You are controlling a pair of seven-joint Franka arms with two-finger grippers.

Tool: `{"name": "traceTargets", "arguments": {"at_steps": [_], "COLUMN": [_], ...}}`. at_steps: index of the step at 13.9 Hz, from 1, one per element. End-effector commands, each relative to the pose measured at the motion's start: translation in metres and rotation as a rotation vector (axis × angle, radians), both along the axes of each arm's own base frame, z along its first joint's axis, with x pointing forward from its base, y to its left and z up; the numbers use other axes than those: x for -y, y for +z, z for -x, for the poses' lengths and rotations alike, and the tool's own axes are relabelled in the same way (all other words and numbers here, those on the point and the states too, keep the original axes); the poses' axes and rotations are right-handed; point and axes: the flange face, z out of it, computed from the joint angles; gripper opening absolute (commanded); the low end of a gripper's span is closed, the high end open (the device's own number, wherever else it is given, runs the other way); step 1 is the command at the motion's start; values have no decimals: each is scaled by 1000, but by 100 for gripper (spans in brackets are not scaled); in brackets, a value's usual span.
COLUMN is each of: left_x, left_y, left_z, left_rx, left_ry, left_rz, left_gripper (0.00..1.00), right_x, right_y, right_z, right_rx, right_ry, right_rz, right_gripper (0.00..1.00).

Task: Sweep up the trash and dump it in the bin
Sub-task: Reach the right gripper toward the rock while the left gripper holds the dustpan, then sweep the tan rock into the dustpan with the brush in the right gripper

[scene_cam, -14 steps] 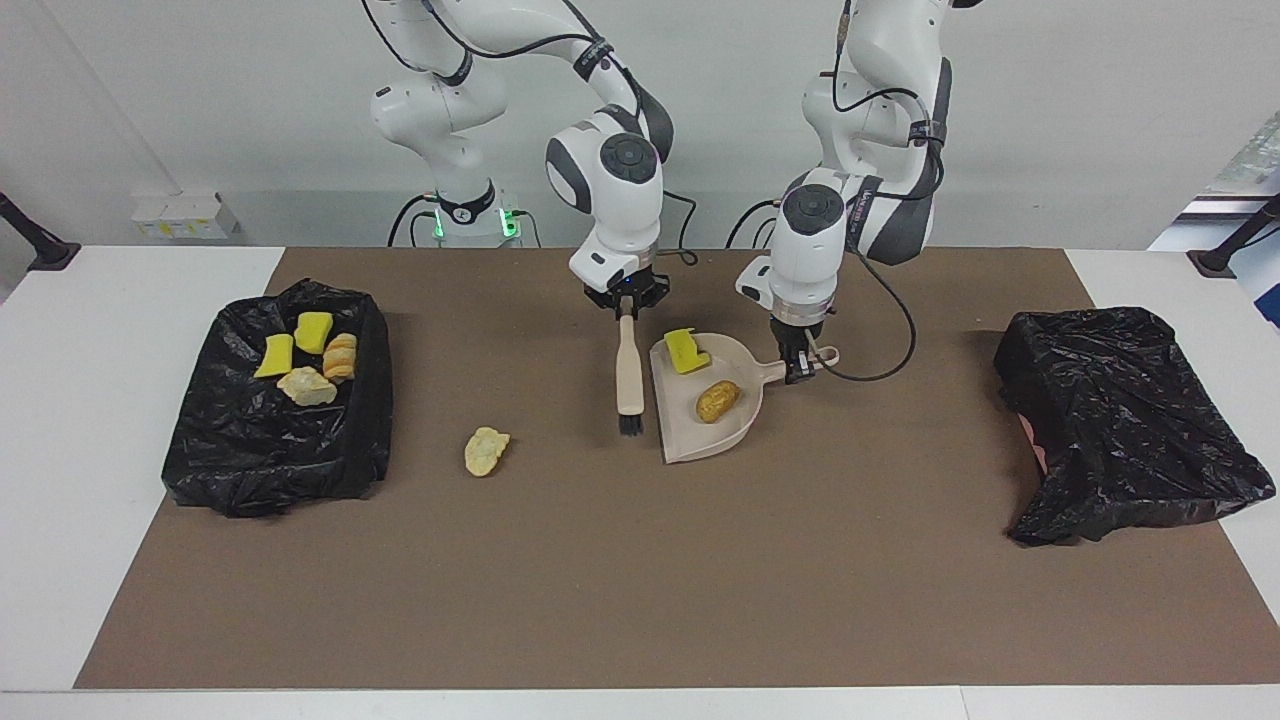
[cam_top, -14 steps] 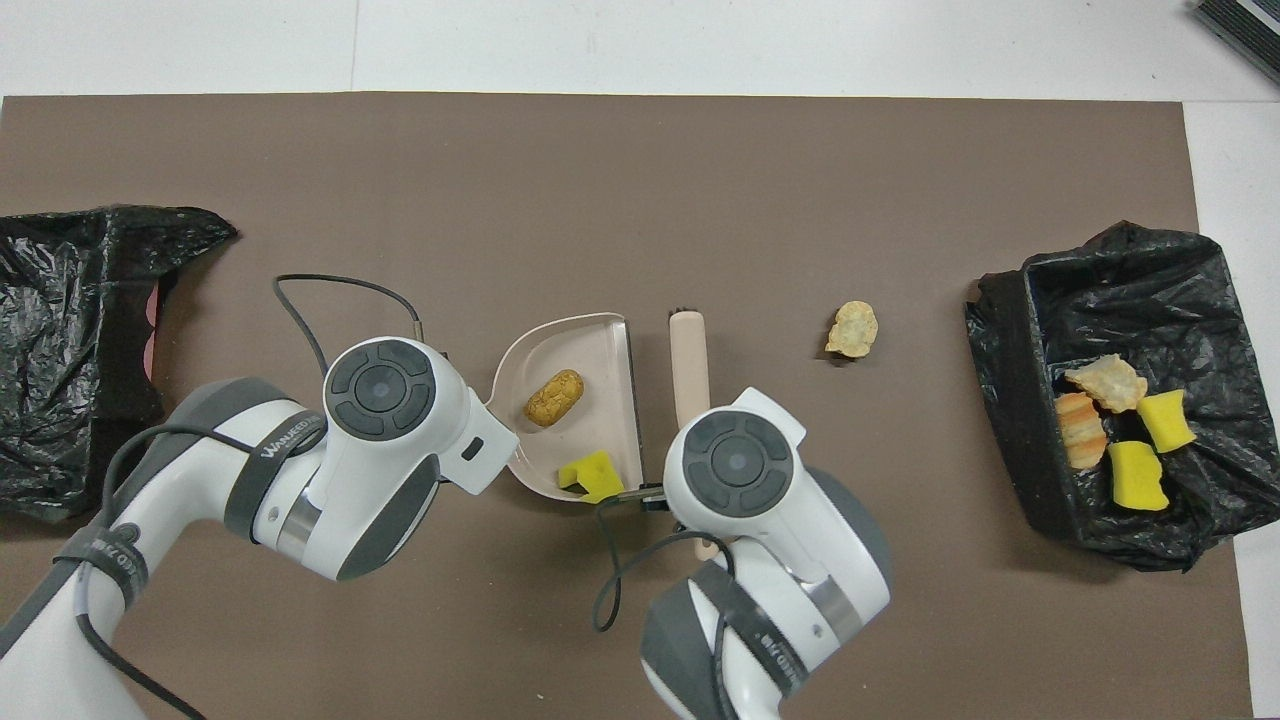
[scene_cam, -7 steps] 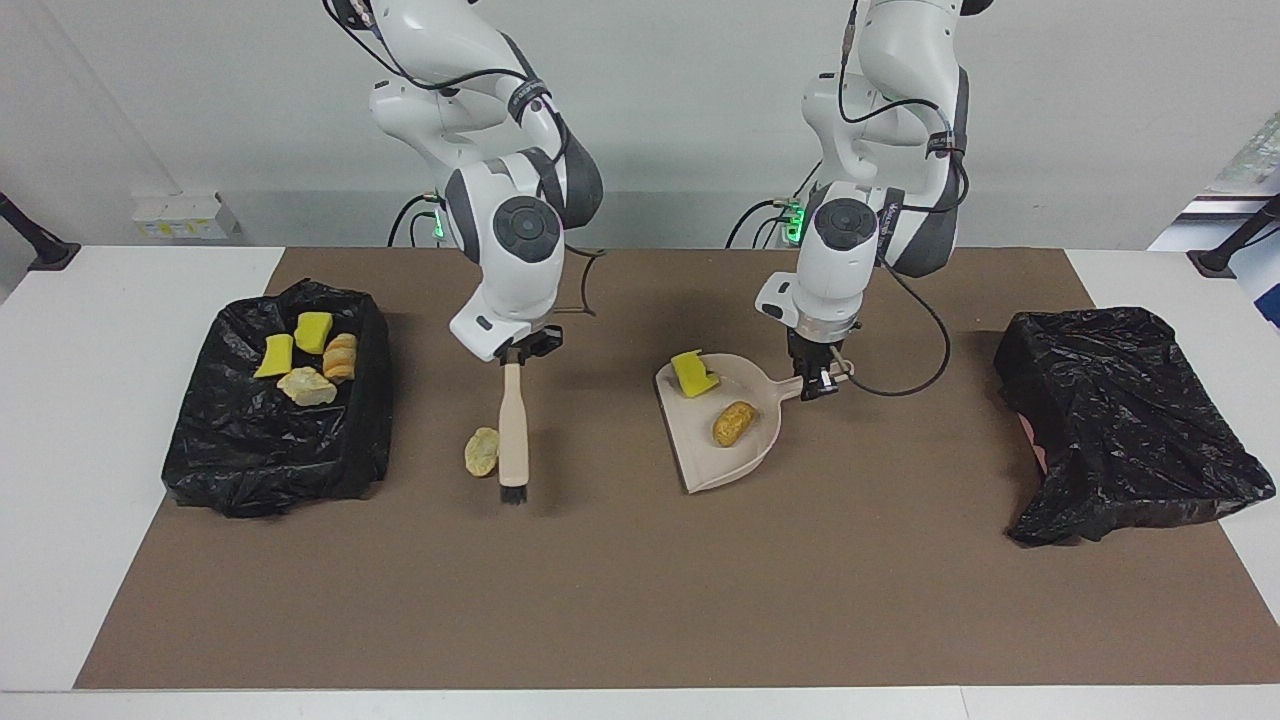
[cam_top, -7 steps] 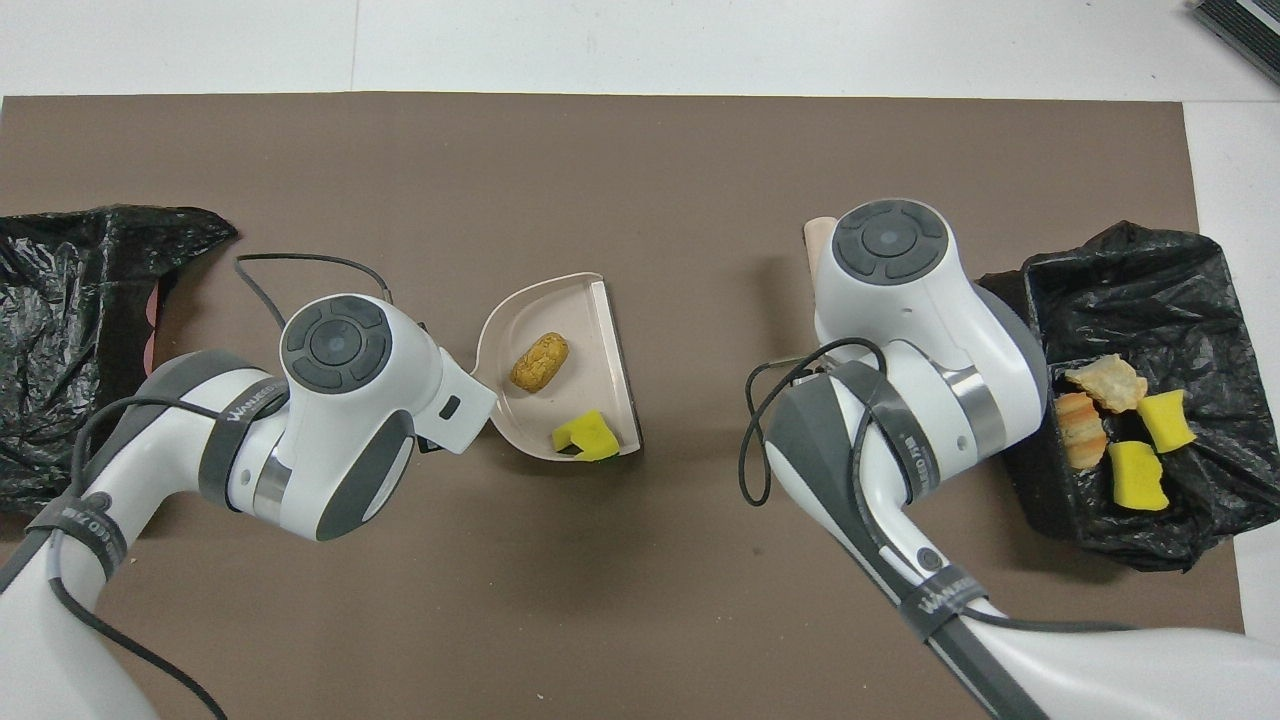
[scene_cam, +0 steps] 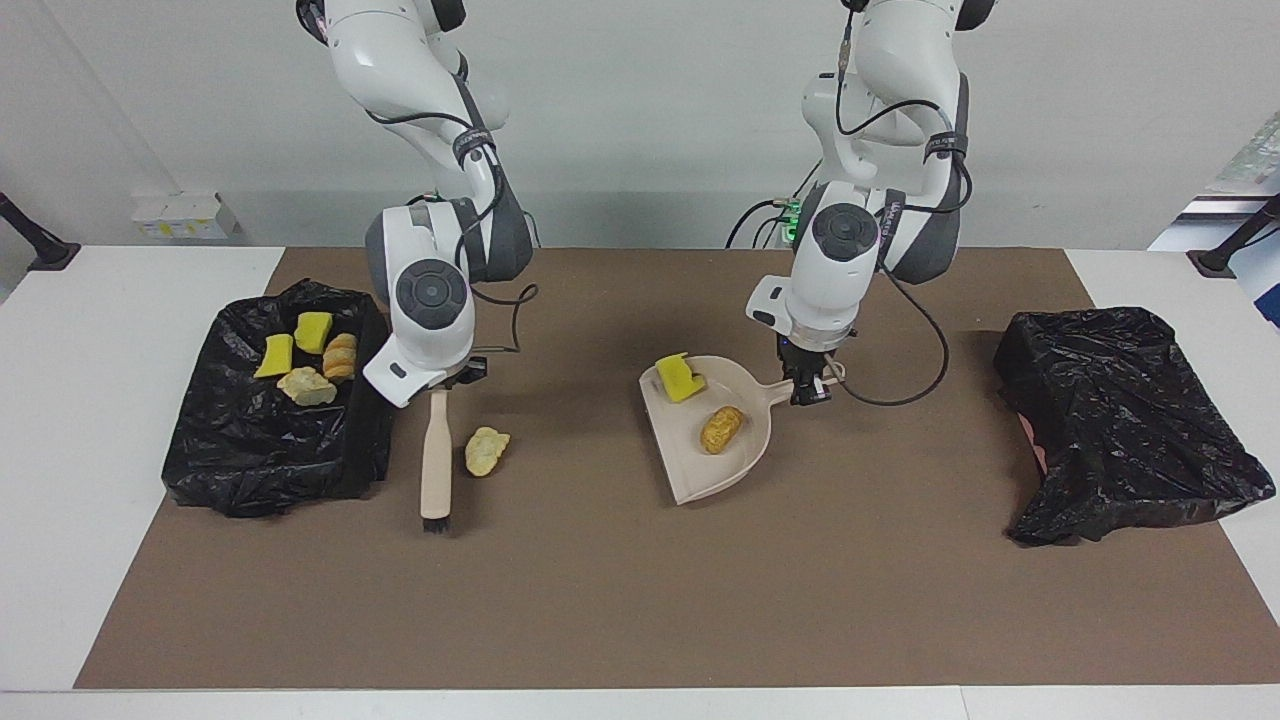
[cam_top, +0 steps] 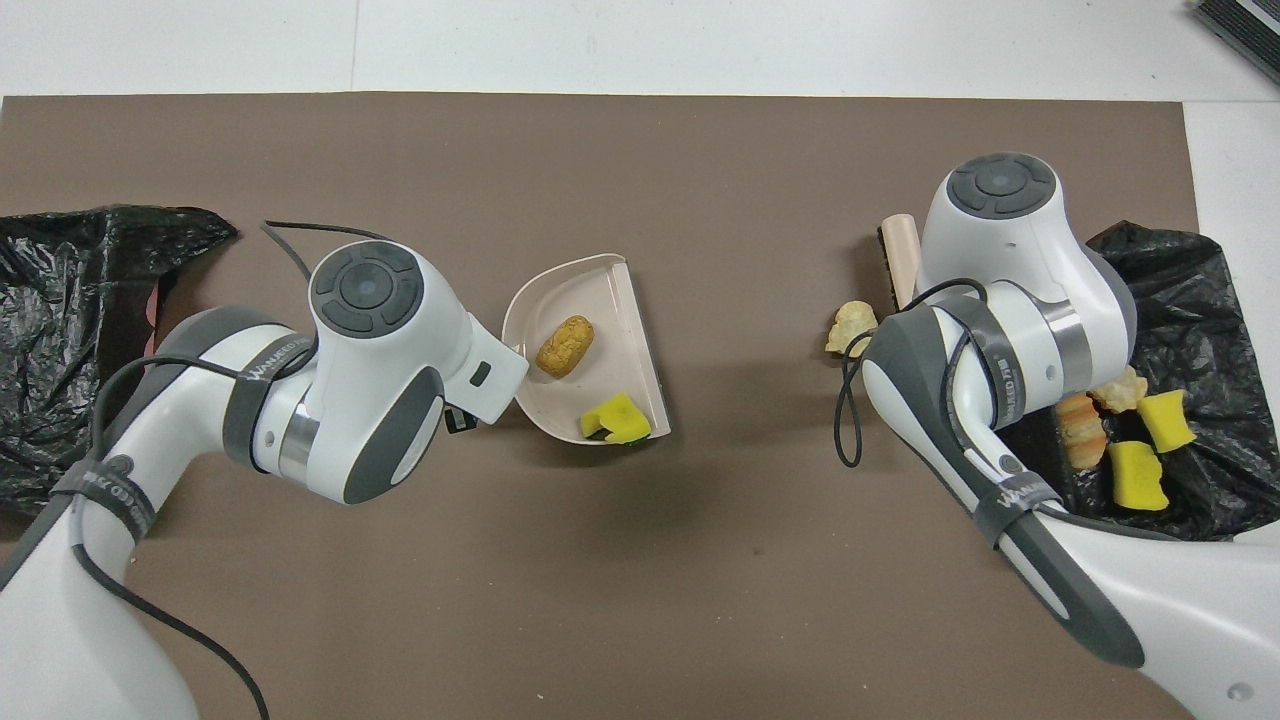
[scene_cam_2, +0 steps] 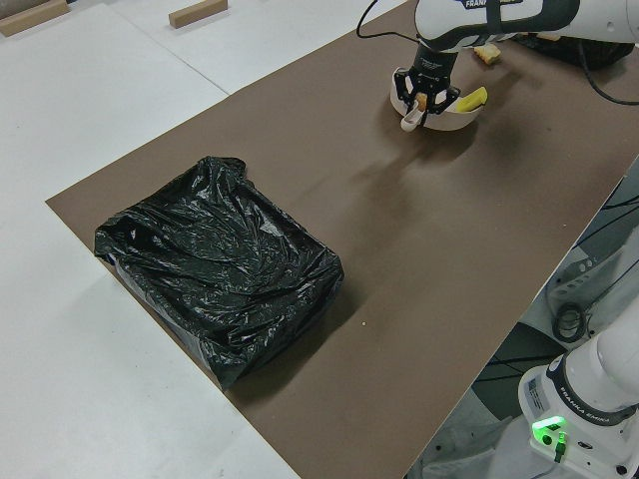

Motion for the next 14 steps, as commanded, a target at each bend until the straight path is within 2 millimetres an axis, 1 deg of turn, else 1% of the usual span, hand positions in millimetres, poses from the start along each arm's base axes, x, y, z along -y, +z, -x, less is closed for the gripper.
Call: {"name": "traceTargets", "arguments": {"at_steps": [1, 3, 4, 5, 6, 8, 9, 11, 13, 14], "left_x": [23, 38, 42, 41, 39, 36, 33, 30, 30, 27], "left_y": [3, 5, 5, 5, 2, -1, -3, -8, -9, -11], "left_z": [16, 31, 36, 39, 44, 50, 54, 59, 60, 63], "left_rx": [-17, -20, -24, -27, -30, -37, -38, -32, -30, -29], "left_ry": [8, 26, 30, 48, 72, 74, 74, 72, 71, 72], "left_rz": [-13, -39, -55, -60, -65, -71, -72, -67, -65, -64], "left_gripper": [0, 0, 0, 0, 0, 0, 0, 0, 0, 0], "right_x": [-8, -25, -40, -48, -65, -99, -121, -154, -178, -194], "right_y": [-6, -16, -16, -17, -21, -21, -20, -14, -10, -5], "right_z": [2, 13, 18, 22, 31, 45, 53, 69, 84, 93], "right_rx": [-36, -69, -83, -92, -99, -97, -105, -116, -137, -138], "right_ry": [44, 48, 44, 47, 60, 39, 70, 107, 99, 105], "right_rz": [-8, -42, -87, -106, -136, -242, -255, -280, -335, -345], "right_gripper": [0, 0, 0, 0, 0, 0, 0, 0, 0, 0]}}
